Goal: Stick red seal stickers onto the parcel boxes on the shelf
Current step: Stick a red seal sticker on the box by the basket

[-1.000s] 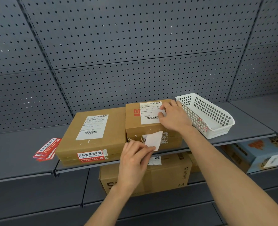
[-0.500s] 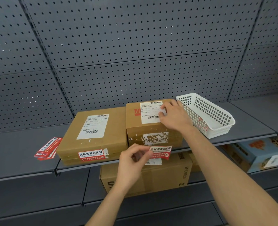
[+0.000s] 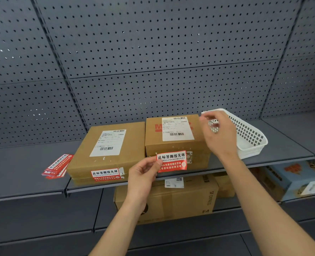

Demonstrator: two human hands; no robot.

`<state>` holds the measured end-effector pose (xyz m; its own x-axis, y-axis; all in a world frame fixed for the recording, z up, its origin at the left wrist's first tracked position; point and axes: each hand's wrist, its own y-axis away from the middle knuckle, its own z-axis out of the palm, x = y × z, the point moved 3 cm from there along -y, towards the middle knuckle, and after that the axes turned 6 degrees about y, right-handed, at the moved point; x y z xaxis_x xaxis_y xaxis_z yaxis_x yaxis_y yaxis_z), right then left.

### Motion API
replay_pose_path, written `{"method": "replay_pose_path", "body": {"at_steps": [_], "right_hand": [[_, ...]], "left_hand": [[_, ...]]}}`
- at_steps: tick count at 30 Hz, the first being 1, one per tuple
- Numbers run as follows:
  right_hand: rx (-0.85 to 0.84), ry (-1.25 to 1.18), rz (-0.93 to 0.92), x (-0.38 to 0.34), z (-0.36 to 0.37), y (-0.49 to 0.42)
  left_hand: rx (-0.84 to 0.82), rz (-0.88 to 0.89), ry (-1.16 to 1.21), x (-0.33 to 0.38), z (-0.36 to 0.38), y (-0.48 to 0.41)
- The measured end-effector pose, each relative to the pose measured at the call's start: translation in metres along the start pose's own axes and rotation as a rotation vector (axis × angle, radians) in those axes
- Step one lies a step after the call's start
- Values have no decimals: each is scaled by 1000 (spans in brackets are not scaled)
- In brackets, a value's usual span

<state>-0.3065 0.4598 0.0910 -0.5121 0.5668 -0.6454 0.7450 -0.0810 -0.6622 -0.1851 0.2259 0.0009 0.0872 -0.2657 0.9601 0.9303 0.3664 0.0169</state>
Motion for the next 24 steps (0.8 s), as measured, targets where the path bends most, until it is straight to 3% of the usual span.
{"method": "replay_pose_path", "body": {"at_steps": [2,7,12,17,24], "right_hand": [[-12,-45,49,3,-14,27],[-426,-47,169,19,4,80],[-500,-113,222,33,22,92],[-465,-107,186,38,18,95],[-431,-122,224,47,27,103]], "left_hand": [[9,-4,6,-1,1,0],[1,-7,-3,-5,5,-1],[-10,30,-54,-3,11,0],[-41,294,-412,6,9,-5],[99,765,-1009,21,13,-14]]}}
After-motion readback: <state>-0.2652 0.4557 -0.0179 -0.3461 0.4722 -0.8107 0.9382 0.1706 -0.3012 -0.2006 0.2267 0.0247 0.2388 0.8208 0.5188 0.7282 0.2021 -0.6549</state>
